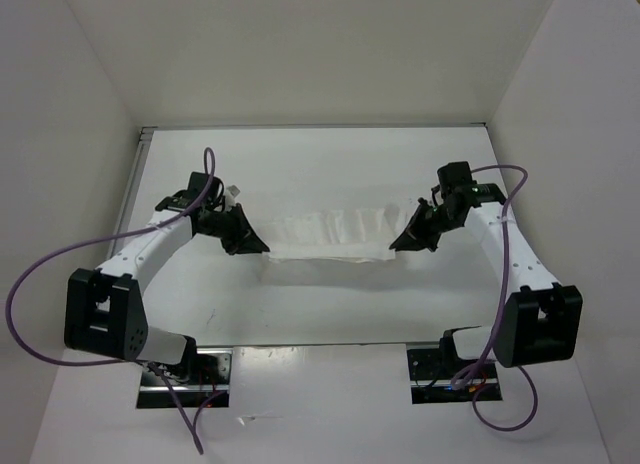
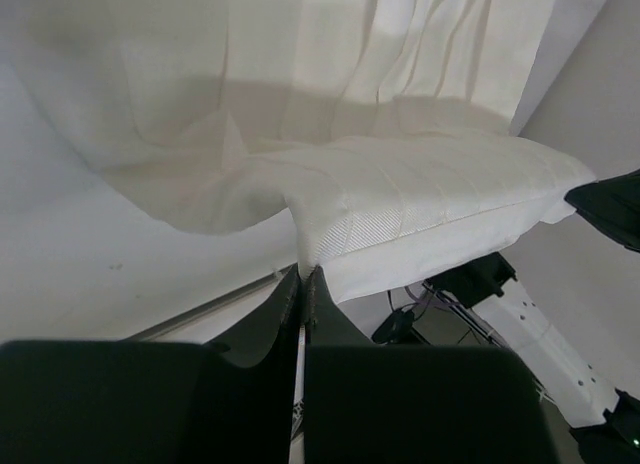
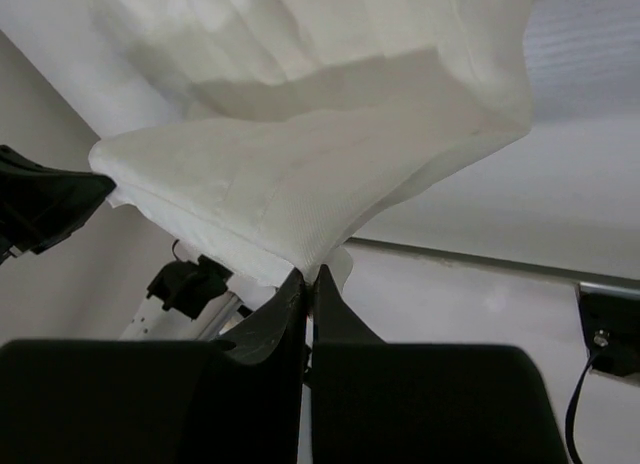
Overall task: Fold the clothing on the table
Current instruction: Fold the skirt
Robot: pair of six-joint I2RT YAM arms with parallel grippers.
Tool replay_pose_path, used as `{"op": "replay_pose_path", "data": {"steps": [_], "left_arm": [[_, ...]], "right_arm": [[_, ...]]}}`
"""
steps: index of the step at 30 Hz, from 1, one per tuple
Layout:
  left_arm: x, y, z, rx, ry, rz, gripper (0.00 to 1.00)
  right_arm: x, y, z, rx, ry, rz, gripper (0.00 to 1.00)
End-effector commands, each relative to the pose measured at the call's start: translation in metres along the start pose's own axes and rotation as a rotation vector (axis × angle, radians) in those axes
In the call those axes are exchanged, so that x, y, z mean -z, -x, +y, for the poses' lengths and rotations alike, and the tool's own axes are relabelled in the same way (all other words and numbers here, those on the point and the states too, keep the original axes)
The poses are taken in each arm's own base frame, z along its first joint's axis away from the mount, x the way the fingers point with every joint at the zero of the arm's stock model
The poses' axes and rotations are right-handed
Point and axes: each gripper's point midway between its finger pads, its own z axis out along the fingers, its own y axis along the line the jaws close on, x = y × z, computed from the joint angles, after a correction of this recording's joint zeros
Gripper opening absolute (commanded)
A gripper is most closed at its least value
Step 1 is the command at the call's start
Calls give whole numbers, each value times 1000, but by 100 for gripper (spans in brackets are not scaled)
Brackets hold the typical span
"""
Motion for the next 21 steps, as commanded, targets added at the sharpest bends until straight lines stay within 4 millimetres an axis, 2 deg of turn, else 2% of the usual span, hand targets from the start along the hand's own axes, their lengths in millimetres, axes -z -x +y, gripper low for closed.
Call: {"op": "replay_pose_path", "data": {"steps": [1, 2, 5, 6, 11, 14, 17, 19, 21], "left_arm": [[-5, 41, 31, -34, 145, -117, 1], [-8, 42, 35, -26, 160, -112, 1], [-16, 50, 45, -34, 199, -109, 0], [-17, 52, 48, -22, 204, -108, 0], [-22, 56, 64, 12, 225, -97, 0], [-16, 63, 63, 9, 216, -121, 0], [-9, 79, 56, -3, 218, -172, 0], [-8, 84, 55, -12, 214, -163, 0], [-5, 93, 44, -31, 199, -166, 0]], "right_arm": [[0, 56, -13, 15, -84, -204, 0], [-9, 61, -15, 7, -95, -190, 0], [-14, 85, -9, 7, -71, -231, 0], [-19, 98, -3, 6, -59, -246, 0], [-32, 130, 19, 10, -18, -241, 0], [-25, 135, 29, 31, -1, -251, 0], [-18, 133, 30, 36, -1, -269, 0], [-20, 128, 25, 30, -9, -260, 0], [-18, 123, 26, 39, -1, -246, 0]]}}
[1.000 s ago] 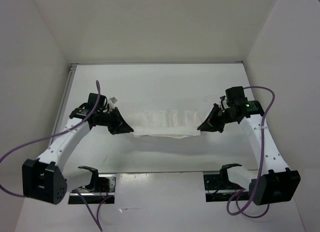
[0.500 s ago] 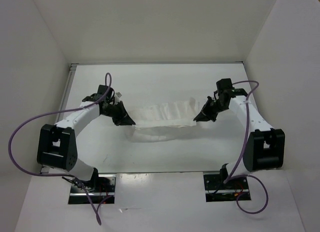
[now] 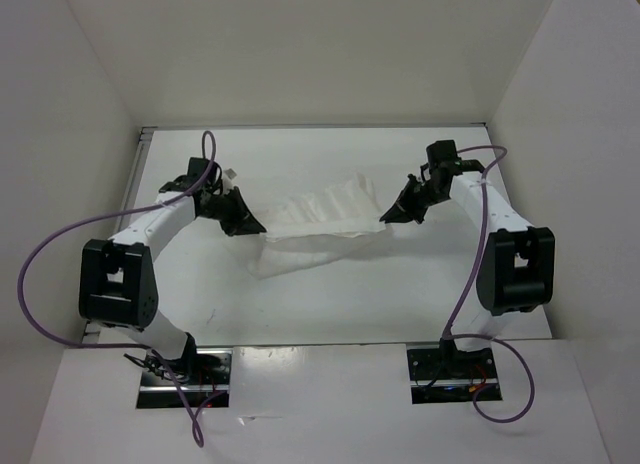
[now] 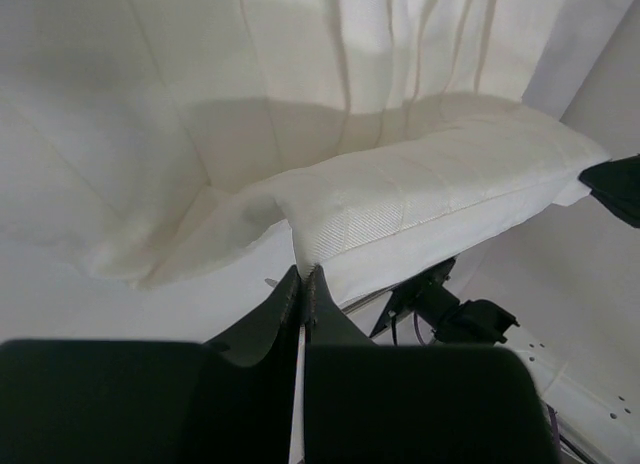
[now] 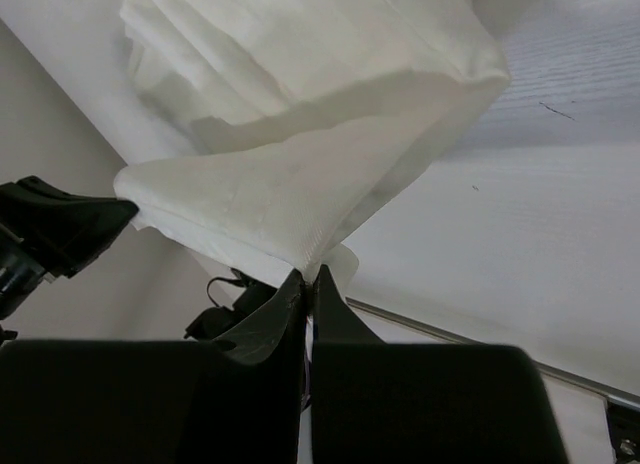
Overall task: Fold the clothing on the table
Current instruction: Fold the skirt
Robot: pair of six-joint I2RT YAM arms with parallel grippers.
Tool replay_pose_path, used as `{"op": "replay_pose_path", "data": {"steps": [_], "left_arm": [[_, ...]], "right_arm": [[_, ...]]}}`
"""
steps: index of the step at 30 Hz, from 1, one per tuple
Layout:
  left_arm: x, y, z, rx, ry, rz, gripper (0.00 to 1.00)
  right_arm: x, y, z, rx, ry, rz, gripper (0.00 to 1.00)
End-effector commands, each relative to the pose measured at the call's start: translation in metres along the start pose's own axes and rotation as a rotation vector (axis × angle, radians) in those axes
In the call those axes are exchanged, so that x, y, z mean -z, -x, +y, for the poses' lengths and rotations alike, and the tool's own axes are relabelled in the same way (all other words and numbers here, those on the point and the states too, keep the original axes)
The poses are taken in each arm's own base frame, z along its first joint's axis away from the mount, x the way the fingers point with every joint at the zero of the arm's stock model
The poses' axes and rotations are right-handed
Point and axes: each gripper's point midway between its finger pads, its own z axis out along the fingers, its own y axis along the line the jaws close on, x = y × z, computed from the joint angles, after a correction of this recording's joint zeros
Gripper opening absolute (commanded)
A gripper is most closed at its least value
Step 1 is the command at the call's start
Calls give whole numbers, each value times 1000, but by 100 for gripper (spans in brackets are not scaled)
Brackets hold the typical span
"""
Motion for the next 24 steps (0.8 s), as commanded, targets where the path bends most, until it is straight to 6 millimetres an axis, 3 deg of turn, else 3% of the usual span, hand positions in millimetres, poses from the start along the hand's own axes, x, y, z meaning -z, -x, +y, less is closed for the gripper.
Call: {"op": "replay_pose_path", "data": {"steps": [1, 3, 7, 11, 15, 18, 21, 24], "left_arm": [[15, 31, 33, -30, 154, -87, 0], [29, 42, 8, -81, 98, -129, 0], [68, 54, -48, -229, -57, -223, 0], [110, 37, -96, -351, -221, -263, 0], [148, 31, -103, -395, -227, -433, 0], [183, 31, -122, -433, -274, -542, 0], [202, 23, -141, -469, -320, -545, 0], [211, 18, -146, -483, -331, -562, 0]], "right_arm": [[36, 39, -3, 61, -36, -226, 0], [49, 40, 1, 84, -36, -268, 0], [97, 40, 32, 188, 45, -410, 0], [138, 26, 61, 306, 154, -494, 0], [173, 10, 75, 392, 224, -599, 0], [201, 11, 83, 420, 256, -680, 0], [227, 0, 101, 460, 308, -715, 0], [227, -4, 95, 462, 296, -719, 0]]}}
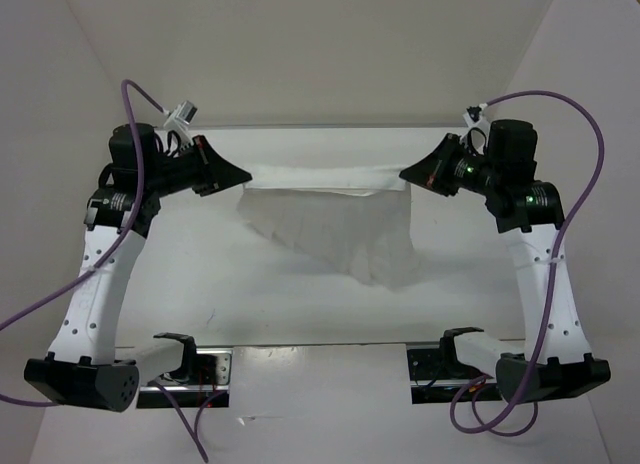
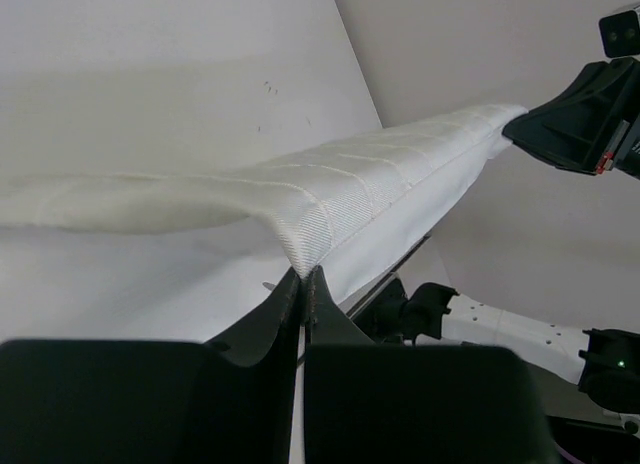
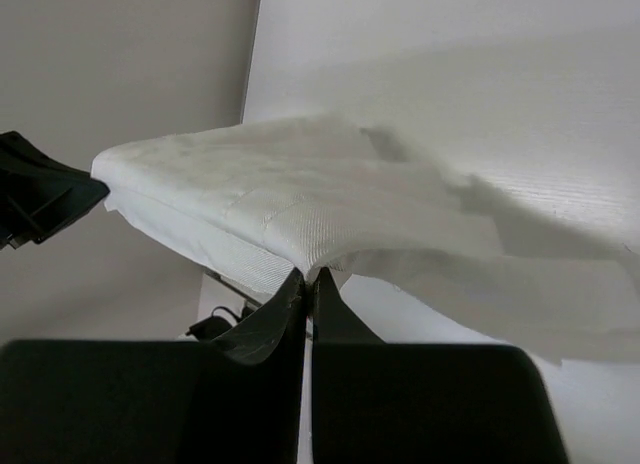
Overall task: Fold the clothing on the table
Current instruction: Fold the skirt
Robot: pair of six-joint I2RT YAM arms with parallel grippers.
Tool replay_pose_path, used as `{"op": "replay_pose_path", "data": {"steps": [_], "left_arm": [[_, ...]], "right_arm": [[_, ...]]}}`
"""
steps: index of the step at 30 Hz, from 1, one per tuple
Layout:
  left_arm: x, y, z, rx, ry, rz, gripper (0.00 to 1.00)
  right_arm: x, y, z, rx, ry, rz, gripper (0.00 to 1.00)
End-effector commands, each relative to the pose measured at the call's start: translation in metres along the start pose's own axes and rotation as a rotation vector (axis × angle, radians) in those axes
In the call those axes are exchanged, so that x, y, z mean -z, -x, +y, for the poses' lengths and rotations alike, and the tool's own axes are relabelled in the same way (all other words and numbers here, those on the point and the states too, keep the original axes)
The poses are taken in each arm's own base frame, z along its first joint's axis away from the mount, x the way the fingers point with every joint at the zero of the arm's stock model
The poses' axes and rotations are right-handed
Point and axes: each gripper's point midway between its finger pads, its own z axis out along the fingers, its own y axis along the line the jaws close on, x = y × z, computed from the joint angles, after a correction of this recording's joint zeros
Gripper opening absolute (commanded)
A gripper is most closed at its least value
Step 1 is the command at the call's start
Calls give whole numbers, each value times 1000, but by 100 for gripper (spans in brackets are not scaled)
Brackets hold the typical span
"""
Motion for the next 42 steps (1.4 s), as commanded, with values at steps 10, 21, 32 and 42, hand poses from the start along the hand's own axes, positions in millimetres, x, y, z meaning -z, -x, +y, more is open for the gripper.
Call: {"op": "replay_pose_path", "data": {"steps": [10, 21, 32, 42], "left_arm": [[-61, 34, 99, 122, 195, 43, 0], [-58, 109, 61, 46, 129, -71, 0], [-50, -115, 166, 410, 352, 214, 0], [-2, -114, 162, 384, 551, 90, 78]], "right_arm": [[-44, 67, -75, 34, -222, -121, 0], [-34, 139, -32, 108, -146, -255, 0], [-64, -134, -177, -299, -378, 408, 9], [-27, -126, -163, -297, -498, 273, 36]]}}
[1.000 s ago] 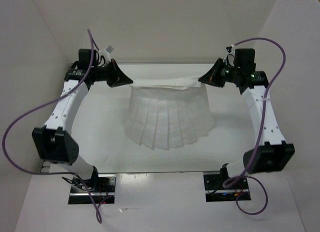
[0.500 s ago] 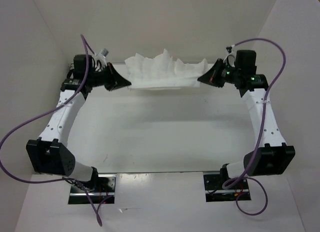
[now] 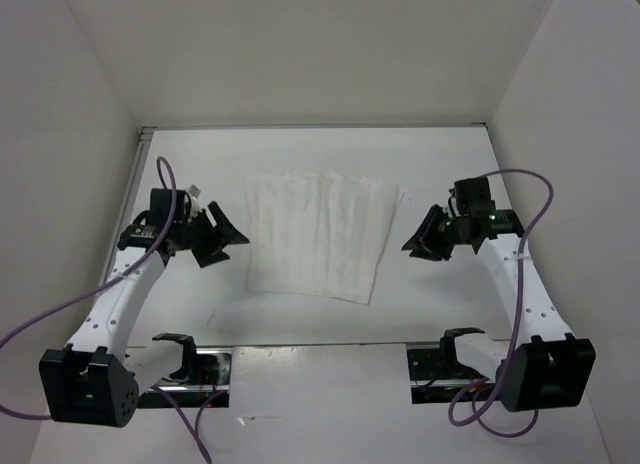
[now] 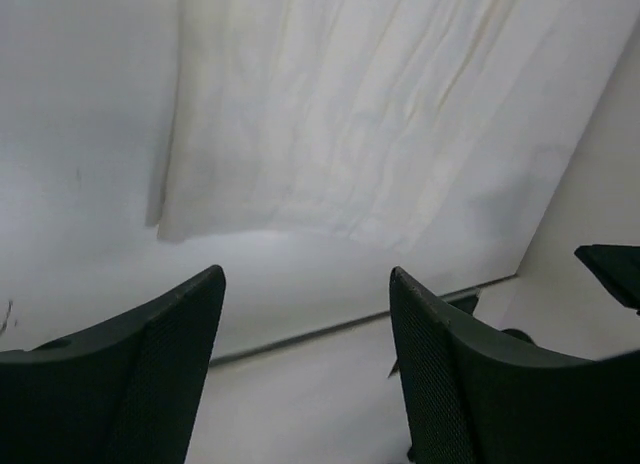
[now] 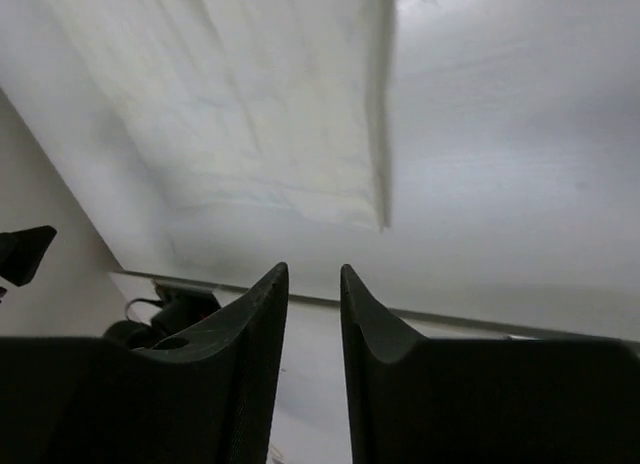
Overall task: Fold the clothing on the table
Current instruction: Fold the skirt
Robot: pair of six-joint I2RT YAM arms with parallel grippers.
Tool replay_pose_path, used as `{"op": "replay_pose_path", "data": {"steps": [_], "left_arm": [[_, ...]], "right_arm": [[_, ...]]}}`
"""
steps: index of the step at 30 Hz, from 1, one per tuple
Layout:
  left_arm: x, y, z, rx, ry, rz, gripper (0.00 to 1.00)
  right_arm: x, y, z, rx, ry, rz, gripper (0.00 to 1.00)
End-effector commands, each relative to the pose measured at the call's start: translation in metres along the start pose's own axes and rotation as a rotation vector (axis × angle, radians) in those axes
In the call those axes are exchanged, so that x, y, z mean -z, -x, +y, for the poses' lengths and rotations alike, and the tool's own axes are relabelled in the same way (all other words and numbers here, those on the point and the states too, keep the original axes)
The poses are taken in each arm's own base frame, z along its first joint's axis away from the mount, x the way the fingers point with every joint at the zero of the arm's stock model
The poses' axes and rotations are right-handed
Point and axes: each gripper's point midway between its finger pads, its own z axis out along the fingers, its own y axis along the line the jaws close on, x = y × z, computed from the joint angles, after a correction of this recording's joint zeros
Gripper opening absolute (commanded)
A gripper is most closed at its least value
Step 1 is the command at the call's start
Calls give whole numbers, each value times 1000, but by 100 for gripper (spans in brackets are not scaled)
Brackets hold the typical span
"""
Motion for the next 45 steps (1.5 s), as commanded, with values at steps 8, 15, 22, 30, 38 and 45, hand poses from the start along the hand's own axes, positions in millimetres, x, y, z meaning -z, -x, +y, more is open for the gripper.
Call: {"op": "replay_pose_path", "data": {"steps": [8, 15, 22, 30, 38, 45], "left_arm": [[-47, 90, -69, -161, -178, -87, 0], [-105, 88, -66, -185, -173, 42, 2], [-148, 61, -23, -157, -50, 140, 6], [-160, 53, -17, -153, -2, 143, 6], [-114, 56, -29, -184, 5, 47, 24], [-72, 40, 3, -73, 142, -71, 36]], "right_arm": [[-83, 33, 37, 40, 18, 74, 25], [-136, 24, 19, -3, -27, 177, 23], [-161, 37, 6, 0, -112, 182, 24], [-182, 64, -3, -19, -205, 140, 15], [-124, 50, 26, 32, -90, 120, 37], [-118, -7, -2, -9, -116, 246, 37]]}}
